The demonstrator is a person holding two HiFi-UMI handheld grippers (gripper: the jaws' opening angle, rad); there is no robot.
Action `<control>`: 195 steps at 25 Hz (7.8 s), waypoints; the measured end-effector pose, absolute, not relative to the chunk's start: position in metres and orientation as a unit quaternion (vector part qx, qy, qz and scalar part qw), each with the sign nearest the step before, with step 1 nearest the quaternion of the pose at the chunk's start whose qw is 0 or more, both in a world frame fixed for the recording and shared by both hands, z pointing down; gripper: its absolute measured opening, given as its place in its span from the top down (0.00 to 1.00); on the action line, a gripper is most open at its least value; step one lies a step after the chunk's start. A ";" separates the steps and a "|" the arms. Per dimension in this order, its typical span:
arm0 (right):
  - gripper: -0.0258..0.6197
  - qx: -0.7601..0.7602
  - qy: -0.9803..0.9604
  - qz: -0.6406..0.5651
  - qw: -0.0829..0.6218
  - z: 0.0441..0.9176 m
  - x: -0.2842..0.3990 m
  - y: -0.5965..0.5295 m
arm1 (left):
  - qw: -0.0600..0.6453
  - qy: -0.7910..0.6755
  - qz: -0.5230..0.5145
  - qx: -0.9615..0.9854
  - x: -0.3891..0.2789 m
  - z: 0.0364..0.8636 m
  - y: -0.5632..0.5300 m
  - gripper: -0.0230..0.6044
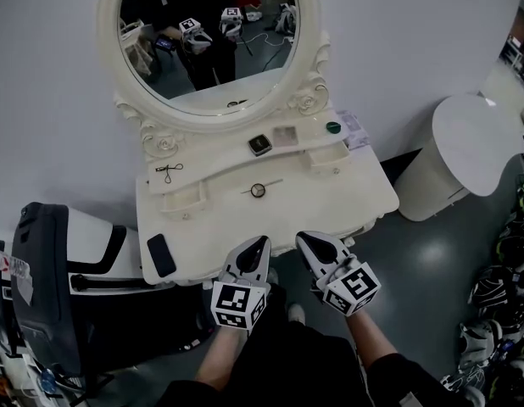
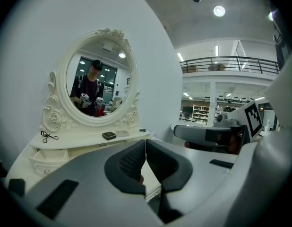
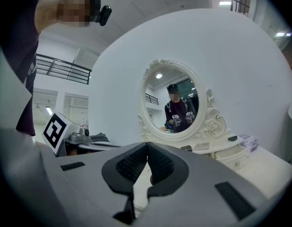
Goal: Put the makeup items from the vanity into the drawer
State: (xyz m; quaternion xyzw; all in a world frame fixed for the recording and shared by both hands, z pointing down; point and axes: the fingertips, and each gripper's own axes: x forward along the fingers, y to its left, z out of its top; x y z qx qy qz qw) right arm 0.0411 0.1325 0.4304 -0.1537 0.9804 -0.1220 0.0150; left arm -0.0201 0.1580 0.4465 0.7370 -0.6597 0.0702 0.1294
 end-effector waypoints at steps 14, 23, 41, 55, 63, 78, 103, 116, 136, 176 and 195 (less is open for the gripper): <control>0.92 -0.186 0.972 -0.146 0.008 0.449 -0.014 0.061 | 0.150 -0.635 0.081 0.753 -0.078 0.470 0.086 0.94; 0.92 -0.207 0.964 -0.167 -0.011 0.469 -0.041 0.026 | 0.172 -0.621 0.086 0.760 -0.105 0.495 0.052 0.94; 0.92 -0.209 0.959 -0.184 -0.043 0.491 -0.076 -0.020 | 0.205 -0.617 0.095 0.754 -0.138 0.524 0.012 0.94; 0.92 -0.177 0.961 -0.207 -0.050 0.505 -0.090 -0.048 | 0.213 -0.638 0.130 0.728 -0.149 0.549 -0.012 0.94; 0.92 -0.183 0.956 -0.221 -0.054 0.522 -0.090 -0.058 | 0.222 -0.637 0.189 0.713 -0.153 0.598 -0.028 0.84; 0.92 -0.209 0.941 -0.256 -0.070 0.568 -0.069 -0.073 | 0.225 -0.604 0.318 0.696 -0.150 0.681 -0.045 0.62; 0.92 -0.210 0.942 -0.256 -0.061 0.551 -0.053 -0.081 | 0.224 -0.622 0.280 0.696 -0.152 0.645 -0.048 0.60; 0.92 -0.202 0.951 -0.227 -0.047 0.507 -0.044 -0.072 | 0.202 -0.634 0.203 0.718 -0.138 0.556 -0.051 0.60; 0.92 -0.235 0.949 -0.209 -0.008 0.469 -0.007 -0.077 | 0.163 -0.606 0.145 0.765 -0.084 0.487 -0.064 0.60; 0.92 -0.341 0.904 -0.256 0.004 0.510 0.089 -0.166 | 0.184 -0.510 0.194 0.818 0.018 0.539 -0.182 0.60; 0.92 -0.349 0.892 -0.287 -0.013 0.542 0.108 -0.177 | 0.205 -0.526 0.224 0.794 0.028 0.605 -0.220 0.60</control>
